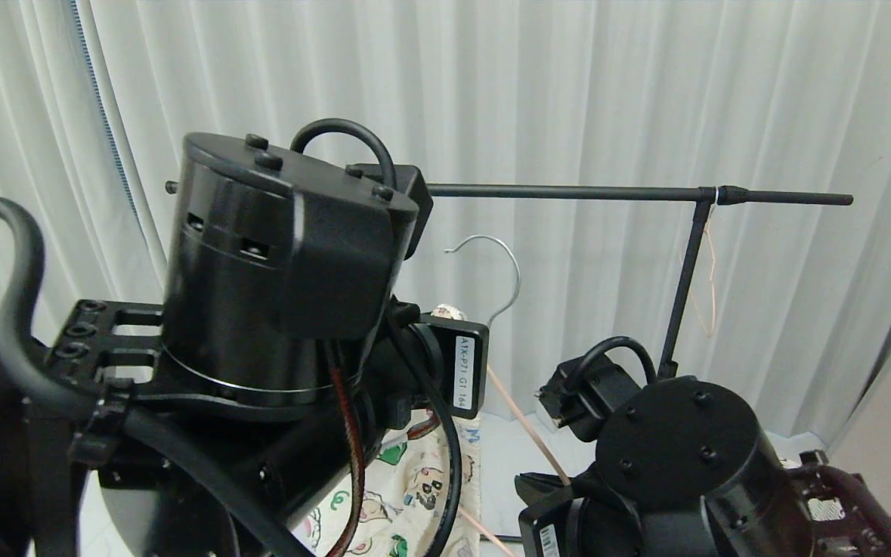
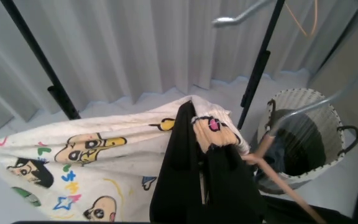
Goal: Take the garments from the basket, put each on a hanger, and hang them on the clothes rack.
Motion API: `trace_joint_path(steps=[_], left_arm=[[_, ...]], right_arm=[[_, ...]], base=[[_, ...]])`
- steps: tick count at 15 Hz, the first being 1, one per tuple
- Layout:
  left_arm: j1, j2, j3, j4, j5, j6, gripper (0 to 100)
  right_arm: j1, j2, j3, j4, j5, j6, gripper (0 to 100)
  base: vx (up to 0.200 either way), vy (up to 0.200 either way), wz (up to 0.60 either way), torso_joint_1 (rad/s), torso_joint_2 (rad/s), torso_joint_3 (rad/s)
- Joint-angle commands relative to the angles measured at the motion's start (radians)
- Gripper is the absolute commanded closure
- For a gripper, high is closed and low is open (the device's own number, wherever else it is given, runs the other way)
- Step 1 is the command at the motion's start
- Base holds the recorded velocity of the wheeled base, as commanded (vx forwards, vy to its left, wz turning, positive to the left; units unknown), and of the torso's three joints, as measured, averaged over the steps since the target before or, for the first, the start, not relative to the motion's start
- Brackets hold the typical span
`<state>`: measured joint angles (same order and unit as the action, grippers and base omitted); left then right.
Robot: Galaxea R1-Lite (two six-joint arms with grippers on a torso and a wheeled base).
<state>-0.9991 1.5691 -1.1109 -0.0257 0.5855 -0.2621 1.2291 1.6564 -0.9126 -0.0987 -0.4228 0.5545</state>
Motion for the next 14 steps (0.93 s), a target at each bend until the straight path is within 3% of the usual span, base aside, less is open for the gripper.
trace_joint_path(steps=[1,9,10,14], left_arm=[[-0.007,-0.004,0.003,0.000,0.000,0.000,100],[-0.006,-0.047,0.032,0.001,0.002,0.001,100],[-0.006,-0.051,0.037,0.001,0.004,0.003,0],[-0.007,-0.075,0.054,-0.005,0.004,0.032,0]], right_arm=[[0.007,0.019,-0.016,0.001,-0.002,0.004,100],[0.001,-0.003,-0.014,0.001,-0.064,0.022,100],[0.001,-0.007,-0.014,0.001,-0.077,0.022,100],[-0.002,-0.027,-0.014,-0.019,-0.123,0.024,100]], base=[[0.000,0.000,0.00,0.000,0.00,0.000],[0.000,0.000,0.00,0.000,0.00,0.000],[0.000,0.000,0.00,0.000,0.00,0.000],[0.000,0.000,0.00,0.000,0.00,0.000]])
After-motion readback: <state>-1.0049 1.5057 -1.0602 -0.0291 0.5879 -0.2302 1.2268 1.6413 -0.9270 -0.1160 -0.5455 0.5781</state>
